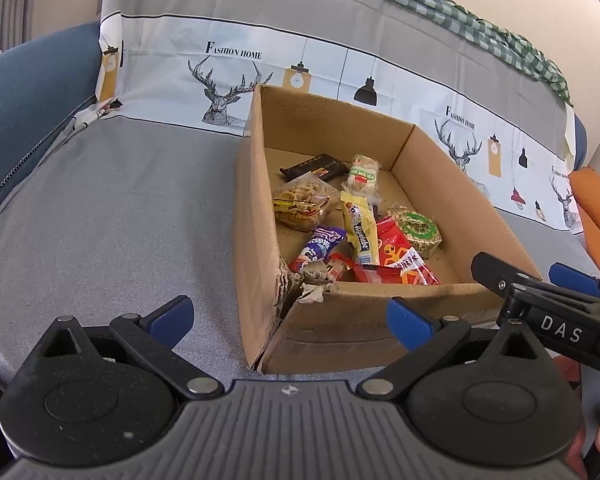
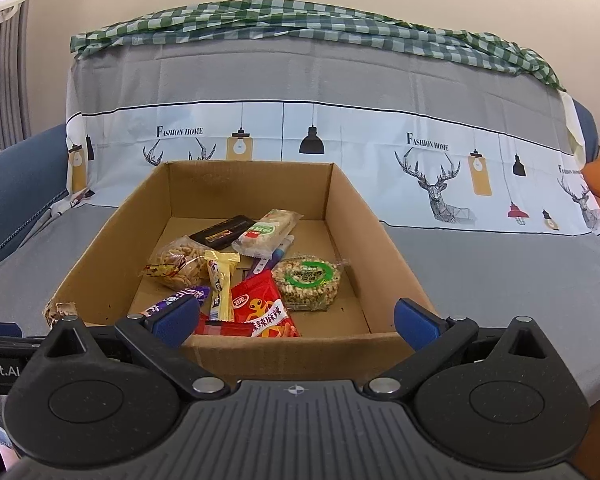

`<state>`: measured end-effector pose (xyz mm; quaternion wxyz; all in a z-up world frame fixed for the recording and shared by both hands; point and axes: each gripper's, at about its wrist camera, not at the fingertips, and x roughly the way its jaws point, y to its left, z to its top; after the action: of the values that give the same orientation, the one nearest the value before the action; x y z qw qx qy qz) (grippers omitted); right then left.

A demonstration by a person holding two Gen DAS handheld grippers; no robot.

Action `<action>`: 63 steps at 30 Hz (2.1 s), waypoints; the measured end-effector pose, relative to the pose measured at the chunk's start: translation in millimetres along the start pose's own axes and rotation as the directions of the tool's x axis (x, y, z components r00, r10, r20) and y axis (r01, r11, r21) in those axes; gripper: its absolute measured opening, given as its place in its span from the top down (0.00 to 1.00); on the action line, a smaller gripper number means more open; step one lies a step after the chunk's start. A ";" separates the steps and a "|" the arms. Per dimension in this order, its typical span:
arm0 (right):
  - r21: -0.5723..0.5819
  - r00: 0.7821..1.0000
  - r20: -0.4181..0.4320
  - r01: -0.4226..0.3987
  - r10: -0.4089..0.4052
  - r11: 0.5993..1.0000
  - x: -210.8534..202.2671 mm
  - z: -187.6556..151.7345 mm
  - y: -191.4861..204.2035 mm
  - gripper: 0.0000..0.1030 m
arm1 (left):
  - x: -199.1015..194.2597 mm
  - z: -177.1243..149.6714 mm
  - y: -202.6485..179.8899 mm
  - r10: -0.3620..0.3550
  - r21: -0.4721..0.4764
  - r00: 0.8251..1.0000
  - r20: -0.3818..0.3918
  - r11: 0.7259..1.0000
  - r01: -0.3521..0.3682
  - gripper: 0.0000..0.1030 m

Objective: Organize snacks

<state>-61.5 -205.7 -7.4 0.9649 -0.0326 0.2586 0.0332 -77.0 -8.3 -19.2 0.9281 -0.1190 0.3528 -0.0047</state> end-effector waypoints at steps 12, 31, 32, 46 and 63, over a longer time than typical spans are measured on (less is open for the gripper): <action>-0.012 1.000 -0.002 -0.002 0.002 1.000 1.5 0.7 0.8 0.01 | 1.9 -1.0 -3.2 0.002 0.012 1.000 -0.005 1.000 -0.002 0.01; -0.016 1.000 0.000 -0.002 0.002 1.000 2.0 1.0 0.8 0.01 | 0.8 -1.3 -6.4 0.002 0.024 1.000 0.014 1.000 -0.003 0.01; -0.015 1.000 -0.001 -0.002 0.002 1.000 2.2 1.1 0.5 0.01 | 0.6 -1.3 -6.7 0.002 0.026 1.000 0.015 1.000 -0.002 0.01; -0.014 1.000 -0.001 -0.001 0.001 1.000 2.9 1.0 -0.3 0.01 | -1.2 -0.8 -6.0 0.000 0.039 1.000 0.023 0.999 0.000 0.01; -0.014 1.000 0.000 -0.002 0.002 1.000 3.2 1.0 -0.5 0.01 | -1.7 -0.7 -7.2 -0.003 0.050 1.000 0.031 0.999 0.001 0.01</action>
<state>-58.2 -205.9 -8.2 0.9645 -0.0391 0.2586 0.0359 -78.2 -15.2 -17.0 0.9362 -0.0960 0.3379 -0.0126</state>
